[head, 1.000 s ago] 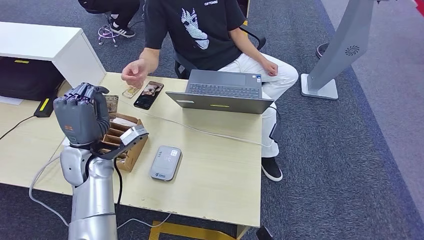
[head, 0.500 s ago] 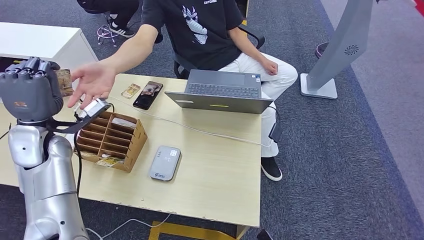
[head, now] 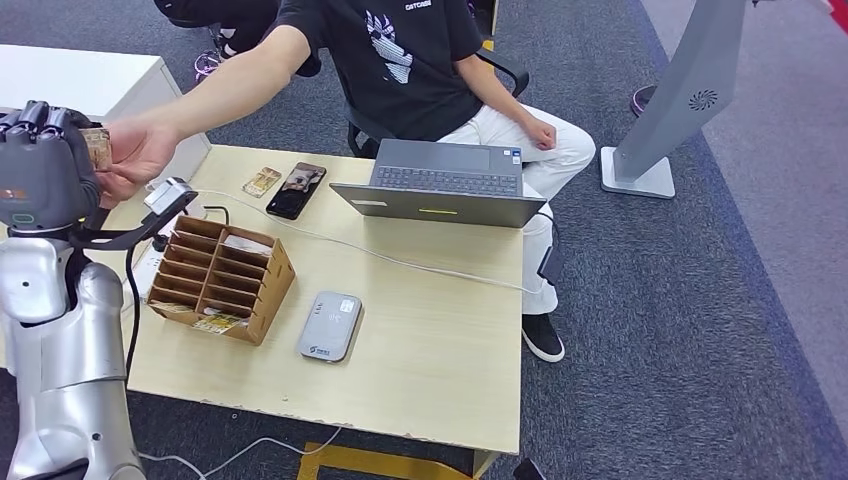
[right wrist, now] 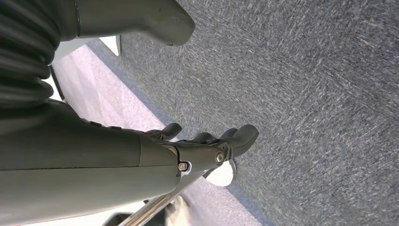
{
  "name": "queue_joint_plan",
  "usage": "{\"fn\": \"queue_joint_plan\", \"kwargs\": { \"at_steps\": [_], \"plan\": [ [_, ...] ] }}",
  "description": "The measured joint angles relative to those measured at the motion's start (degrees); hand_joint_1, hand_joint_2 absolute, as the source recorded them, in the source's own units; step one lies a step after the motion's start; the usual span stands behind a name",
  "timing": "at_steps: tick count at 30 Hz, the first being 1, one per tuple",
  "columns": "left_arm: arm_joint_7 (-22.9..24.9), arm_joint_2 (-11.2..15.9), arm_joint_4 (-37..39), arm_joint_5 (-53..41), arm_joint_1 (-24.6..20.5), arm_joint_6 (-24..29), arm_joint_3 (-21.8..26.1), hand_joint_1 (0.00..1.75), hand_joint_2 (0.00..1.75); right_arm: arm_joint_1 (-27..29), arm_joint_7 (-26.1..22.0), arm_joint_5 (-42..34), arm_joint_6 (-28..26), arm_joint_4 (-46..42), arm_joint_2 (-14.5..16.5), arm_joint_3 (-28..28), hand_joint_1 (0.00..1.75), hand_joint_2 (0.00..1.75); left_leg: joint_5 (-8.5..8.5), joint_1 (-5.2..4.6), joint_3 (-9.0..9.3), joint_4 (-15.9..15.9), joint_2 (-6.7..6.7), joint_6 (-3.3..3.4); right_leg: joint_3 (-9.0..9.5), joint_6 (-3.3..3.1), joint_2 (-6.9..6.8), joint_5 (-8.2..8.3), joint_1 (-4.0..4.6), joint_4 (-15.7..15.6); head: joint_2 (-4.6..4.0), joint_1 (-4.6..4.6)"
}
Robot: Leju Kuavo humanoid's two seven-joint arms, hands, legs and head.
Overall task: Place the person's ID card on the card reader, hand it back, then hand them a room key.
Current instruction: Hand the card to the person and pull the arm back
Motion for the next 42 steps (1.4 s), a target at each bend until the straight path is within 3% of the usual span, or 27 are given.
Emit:
{"fn": "queue_joint_plan", "kwargs": {
  "at_steps": [8,9,12,13,16,19,22,28,38,42],
  "plan": [
    [3.1,2.3,0.4,0.3,-0.2,0.0,-3.9,1.75,1.75,0.0,-0.3,-0.7,-0.4,0.0,0.0,0.0,0.00,1.75,0.00,0.00,-0.01,0.0,0.01,0.00,0.00,0.00,0.02,0.00,0.00,0.0,0.00,0.00],
    [2.9,2.3,0.4,0.4,-0.2,0.0,-4.0,1.43,1.75,0.0,-0.3,-0.7,-0.4,0.0,0.0,0.0,0.00,1.75,0.00,0.00,-0.02,0.0,0.01,0.00,0.00,0.00,0.02,0.00,0.00,0.0,0.00,0.01],
    [0.2,2.3,0.3,0.9,-0.2,0.0,-4.0,0.12,1.75,0.0,-0.3,-0.7,-0.5,0.0,0.0,0.0,0.00,1.75,0.00,0.00,-0.03,0.0,0.00,0.00,0.00,0.00,0.01,0.00,0.00,0.0,0.00,0.01],
    [-1.3,2.2,0.2,1.3,-0.2,0.0,-3.8,0.00,1.75,0.1,-0.3,-0.7,-0.6,0.0,0.0,0.0,0.00,1.75,0.00,0.00,-0.03,0.0,0.00,0.00,0.00,0.00,0.01,0.00,0.00,0.0,0.00,0.00],
    [-8.6,0.6,-0.5,3.4,-0.5,0.0,-1.7,0.00,1.75,0.1,-0.3,-0.8,-0.8,0.0,0.0,0.0,0.00,1.75,0.00,0.00,-0.03,0.0,0.00,0.00,0.00,0.00,0.00,0.00,-0.01,0.0,0.00,0.01],
    [-18.1,-2.7,-0.6,5.6,-1.5,0.0,3.9,0.00,1.75,0.2,-0.2,-0.9,-1.1,0.0,0.0,0.2,0.00,1.75,0.00,-0.01,-0.04,0.0,0.00,0.00,0.00,0.00,0.00,0.00,-0.01,0.0,0.00,0.02],
    [-21.4,-5.7,-0.5,6.5,-2.6,0.0,9.0,0.00,1.75,0.3,-0.1,-0.9,-1.2,0.0,0.0,0.4,0.00,1.75,0.00,-0.01,-0.03,0.0,0.00,0.00,-0.01,0.00,0.01,0.00,-0.01,0.0,0.00,0.01],
    [-21.9,-8.4,-0.4,6.7,-3.6,0.0,12.9,0.00,1.75,0.4,-0.1,-1.0,-1.2,0.0,0.1,0.4,0.00,1.75,0.00,0.00,-0.03,0.0,0.00,0.00,-0.01,0.00,0.00,0.00,0.00,0.0,0.00,0.00],
    [-21.7,-11.9,0.0,13.1,-3.5,0.0,13.6,0.00,1.75,0.7,0.3,-1.9,-1.4,0.0,0.1,0.4,0.00,1.75,0.00,-0.02,-0.04,0.0,-0.02,0.00,0.00,0.00,-0.02,0.00,-0.02,0.0,-0.01,0.01],
    [-15.5,-12.2,3.2,18.6,-2.8,-0.5,11.2,0.00,1.75,1.0,0.6,-2.8,-1.8,0.0,0.1,0.4,0.00,1.75,0.00,-0.03,-0.03,0.0,-0.03,0.00,-0.04,0.01,-0.03,0.00,-0.03,0.0,0.00,0.01]
  ]
}}
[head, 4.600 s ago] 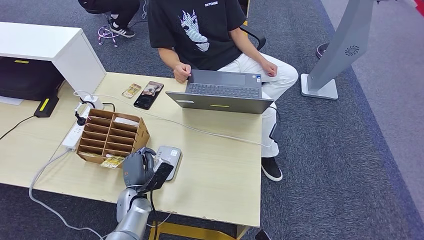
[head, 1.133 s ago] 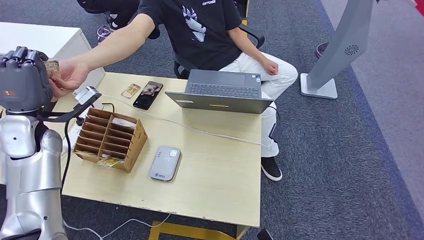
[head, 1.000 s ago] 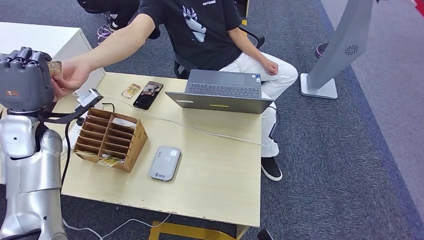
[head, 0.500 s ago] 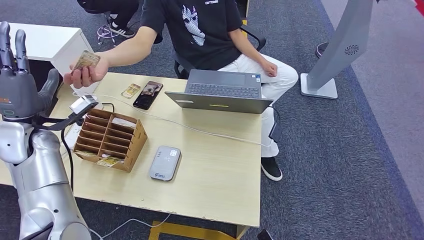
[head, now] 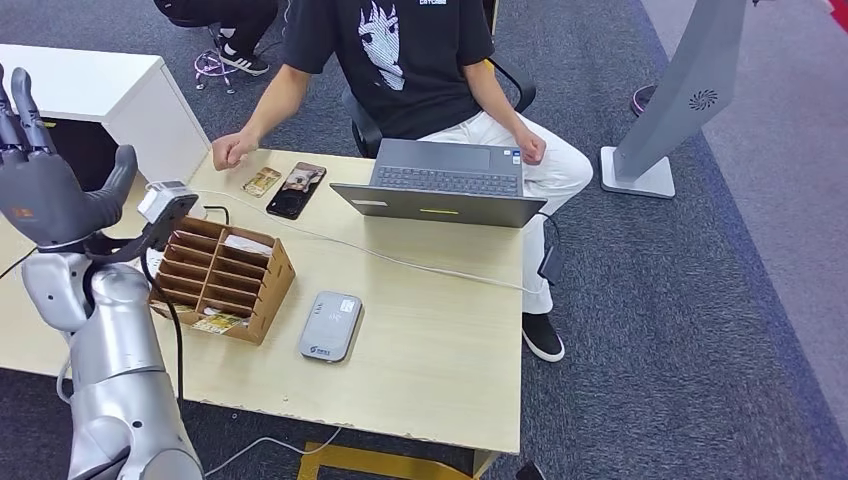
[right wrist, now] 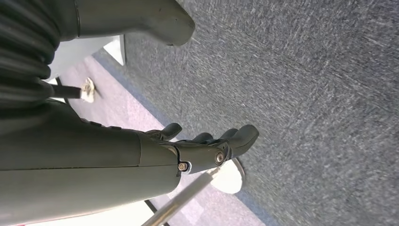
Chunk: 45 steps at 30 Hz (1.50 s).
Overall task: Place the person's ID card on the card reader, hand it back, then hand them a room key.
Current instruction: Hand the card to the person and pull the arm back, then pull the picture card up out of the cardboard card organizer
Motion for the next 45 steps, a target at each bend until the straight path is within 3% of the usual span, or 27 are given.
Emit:
{"fn": "queue_joint_plan", "kwargs": {
  "at_steps": [2,6,11,14,19,28,35,39,40,43,45],
  "plan": [
    [6.5,1.3,2.0,6.4,0.9,-1.5,-5.0,0.00,1.75,0.3,0.0,-0.6,-0.3,0.0,0.0,0.0,0.00,1.75,0.00,0.01,-0.01,0.0,-0.01,0.00,0.00,-0.03,-0.02,0.02,0.02,0.0,0.00,-0.01],
    [16.7,6.1,1.5,16.4,3.1,-8.0,-19.3,0.00,1.75,1.4,-0.3,-1.9,-0.6,0.0,0.0,0.0,0.00,1.75,0.00,0.04,-0.06,0.0,-0.02,0.00,-0.01,-0.06,-0.04,0.04,0.05,0.0,0.00,-0.01],
    [23.9,12.6,-2.9,26.4,4.3,-25.2,-32.9,0.00,1.75,2.8,-1.3,-3.9,-1.2,0.0,-0.1,-0.5,0.00,1.75,0.00,0.04,-0.08,0.0,0.00,0.00,-0.03,-0.06,-0.02,0.03,0.04,0.0,-0.01,0.00],
    [25.5,15.6,-5.3,31.3,4.4,-32.1,-38.0,0.00,1.75,3.6,-1.9,-4.4,-1.5,0.0,-0.1,-1.1,0.00,1.75,0.00,0.03,-0.09,0.0,0.00,0.00,-0.04,-0.06,-0.01,0.03,0.04,0.0,0.00,0.00],
    [26.3,18.6,-7.6,34.5,4.4,-36.1,-42.1,0.00,1.75,4.4,-2.2,-5.0,-1.6,0.0,-0.1,-1.6,0.00,1.75,0.00,0.03,-0.08,0.0,0.02,0.00,-0.05,-0.06,0.00,0.03,0.04,0.0,0.00,-0.01],
    [27.7,23.3,-9.4,40.1,4.2,-45.1,-45.1,0.00,1.75,5.0,-2.6,-5.2,-1.6,0.0,-0.2,-2.2,0.00,1.75,0.00,0.04,-0.08,0.0,0.05,0.00,-0.07,-0.07,0.04,0.04,0.04,0.0,0.00,-0.01],
    [31.2,31.3,-9.4,37.3,-0.2,-53.0,-47.4,0.00,1.75,5.4,-2.9,-5.9,-1.6,0.0,-0.4,-3.0,0.00,1.75,0.00,0.08,-0.08,0.0,0.17,-0.01,-0.10,-0.07,0.14,0.04,0.08,0.0,0.00,0.00],
    [31.8,33.0,-9.4,35.9,-1.1,-54.6,-48.0,0.00,1.75,5.5,-3.0,-6.2,-1.6,0.0,-0.5,-3.1,0.00,1.75,0.00,0.08,-0.08,0.0,0.17,-0.01,-0.09,-0.07,0.14,0.04,0.08,0.0,0.00,0.01],
    [32.0,34.2,-9.5,35.4,-1.6,-55.2,-48.5,0.00,1.75,5.6,-3.0,-6.3,-1.6,0.0,-0.5,-3.2,0.00,1.75,0.00,0.08,-0.08,0.0,0.20,-0.01,-0.11,-0.08,0.18,0.05,0.08,0.0,0.00,0.01],
    [35.0,43.3,-10.2,32.9,-6.7,-62.6,-54.0,0.00,1.75,6.1,-3.1,-7.0,-1.9,0.0,-0.7,-4.2,0.00,1.75,0.00,0.10,-0.09,0.0,0.31,-0.01,-0.17,-0.11,0.30,0.06,0.10,0.0,0.00,-0.01],
    [36.6,47.0,-10.4,32.1,-9.4,-65.4,-57.3,0.00,1.75,6.3,-3.2,-7.3,-2.2,0.0,-0.8,-4.7,0.00,1.75,0.00,0.10,-0.09,0.0,0.31,-0.01,-0.17,-0.11,0.29,0.06,0.09,0.0,0.00,0.00]
  ]
}}
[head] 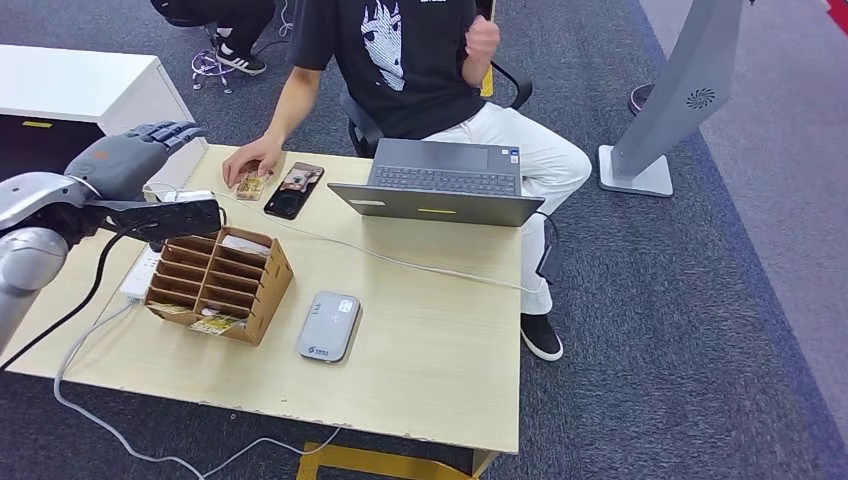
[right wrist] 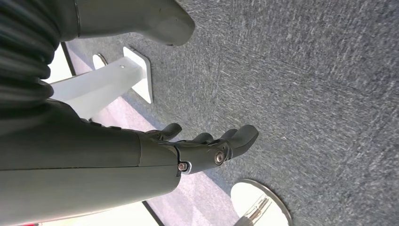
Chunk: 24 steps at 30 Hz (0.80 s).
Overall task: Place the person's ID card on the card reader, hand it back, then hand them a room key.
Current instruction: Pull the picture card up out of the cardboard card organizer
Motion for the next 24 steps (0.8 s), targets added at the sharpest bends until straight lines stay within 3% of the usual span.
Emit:
{"fn": "queue_joint_plan", "kwargs": {
  "at_steps": [4,10,24],
  "plan": [
    [0.9,3.0,0.0,-0.4,-2.1,-0.4,-3.4,0.00,1.75,0.1,0.0,0.0,-0.2,0.0,0.0,-0.4,0.00,1.75,0.00,-0.01,0.00,0.0,-0.01,0.00,0.02,0.00,-0.01,0.00,-0.01,0.0,0.00,0.01],
    [1.5,5.0,0.0,-0.4,-3.5,-0.3,-6.3,0.00,1.75,0.2,0.0,0.0,-0.2,0.0,0.0,-0.7,0.00,1.75,0.00,-0.01,0.00,0.0,-0.01,0.00,0.03,0.00,-0.02,0.01,-0.01,0.0,-0.01,0.00],
    [0.2,5.8,0.0,4.6,-5.7,-0.1,-11.0,0.00,1.75,0.2,-0.4,0.2,-0.2,0.0,0.0,-1.2,0.00,1.75,0.00,-0.01,0.00,0.0,-0.01,0.00,0.03,0.00,-0.02,0.01,-0.01,0.0,0.00,0.01]
  ]
}}
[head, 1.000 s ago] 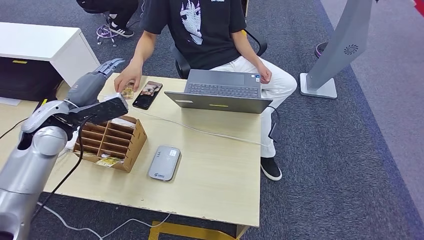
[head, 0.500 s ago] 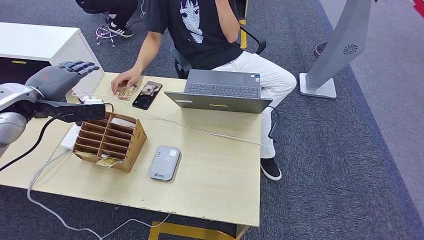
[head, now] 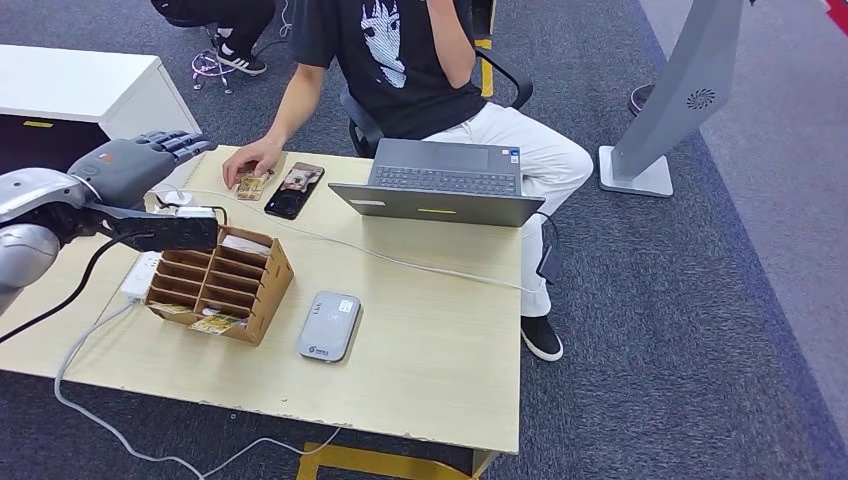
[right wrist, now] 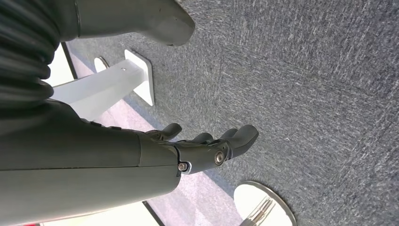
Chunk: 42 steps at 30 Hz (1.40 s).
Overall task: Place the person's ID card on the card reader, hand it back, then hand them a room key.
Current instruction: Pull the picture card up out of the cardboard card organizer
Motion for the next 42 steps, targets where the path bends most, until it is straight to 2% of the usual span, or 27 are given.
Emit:
{"fn": "queue_joint_plan", "kwargs": {
  "at_steps": [16,22,29,34,42],
  "plan": [
    [-0.1,0.3,0.0,0.3,-0.7,0.0,-1.8,0.00,1.75,0.0,-0.1,0.0,0.0,0.0,0.0,0.0,0.00,1.75,0.00,0.00,0.00,0.0,0.00,0.00,0.00,0.00,0.00,0.00,0.00,0.0,0.00,0.01],
    [-1.2,-0.1,0.7,2.3,-0.4,1.7,-2.9,0.00,1.75,-0.1,-0.3,0.6,0.0,0.0,0.0,0.0,0.00,1.75,0.00,0.00,0.00,0.0,0.00,0.00,0.00,0.00,0.00,0.00,0.00,0.0,0.00,0.01],
    [-1.9,-2.8,5.1,2.1,2.7,5.6,-5.0,0.00,1.75,-0.8,0.3,1.9,0.1,0.0,0.0,0.0,0.00,1.75,0.00,-0.01,0.01,0.0,0.00,0.00,0.00,0.00,0.00,0.01,-0.01,0.0,0.00,0.00],
    [-3.3,-5.7,9.2,1.2,7.1,10.4,-5.3,0.00,1.75,-1.4,0.9,3.2,0.8,0.0,0.0,0.0,0.00,1.75,0.00,-0.02,0.01,0.0,0.00,0.00,0.00,0.00,0.01,0.01,-0.01,0.0,0.00,-0.01],
    [-3.7,-8.3,12.3,0.8,10.4,11.1,-5.3,0.00,1.75,-1.7,1.1,3.2,1.0,0.0,0.0,0.1,0.00,1.75,0.00,-0.02,0.00,0.0,-0.01,0.00,0.00,0.00,-0.01,0.00,-0.01,0.0,0.00,-0.01]
  ]
}}
